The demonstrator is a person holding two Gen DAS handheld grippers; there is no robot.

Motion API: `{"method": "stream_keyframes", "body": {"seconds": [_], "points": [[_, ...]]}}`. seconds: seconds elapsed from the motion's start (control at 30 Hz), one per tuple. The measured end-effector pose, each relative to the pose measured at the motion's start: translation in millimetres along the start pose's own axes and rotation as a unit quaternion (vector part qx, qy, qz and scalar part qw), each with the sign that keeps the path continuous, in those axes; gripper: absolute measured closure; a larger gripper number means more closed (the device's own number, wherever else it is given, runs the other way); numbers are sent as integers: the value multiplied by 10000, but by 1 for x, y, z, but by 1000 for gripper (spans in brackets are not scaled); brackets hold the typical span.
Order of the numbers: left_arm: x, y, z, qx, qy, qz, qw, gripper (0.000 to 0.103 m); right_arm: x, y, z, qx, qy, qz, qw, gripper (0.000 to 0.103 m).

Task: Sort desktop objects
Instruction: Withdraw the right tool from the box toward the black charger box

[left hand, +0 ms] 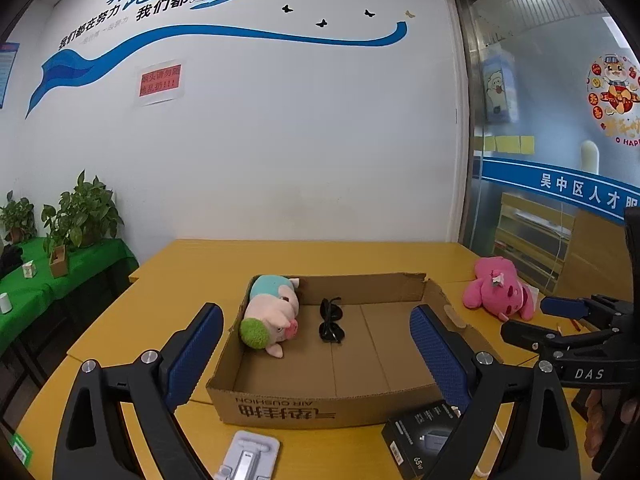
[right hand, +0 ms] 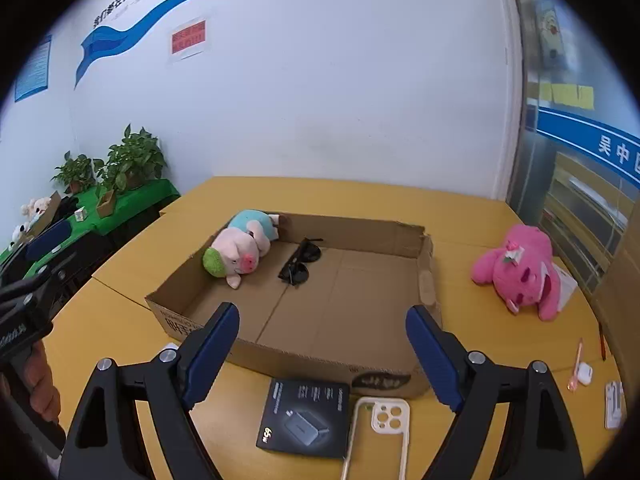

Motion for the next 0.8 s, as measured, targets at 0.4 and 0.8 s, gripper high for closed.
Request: {"method": "stream_keyframes", "body": {"seconds": [0.4,0.8], "points": [[24,-12,4,-66,260,6,9996,40,11,-3,-7,-311,-81,11,9995,37],[31,-10,14,175,461,-457,9977,11,23,-12,3,-315,45,259,9992,22]]}}
Point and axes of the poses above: each gripper's, at about its wrist camera, not at the fingertips, and z roughly the way its jaws point, y to its left, x to its underside, the point moved 6 cm from there along z, roughly the way its jaws point, and after that the axes turned 3 degrees about z, right-handed, at the moved point
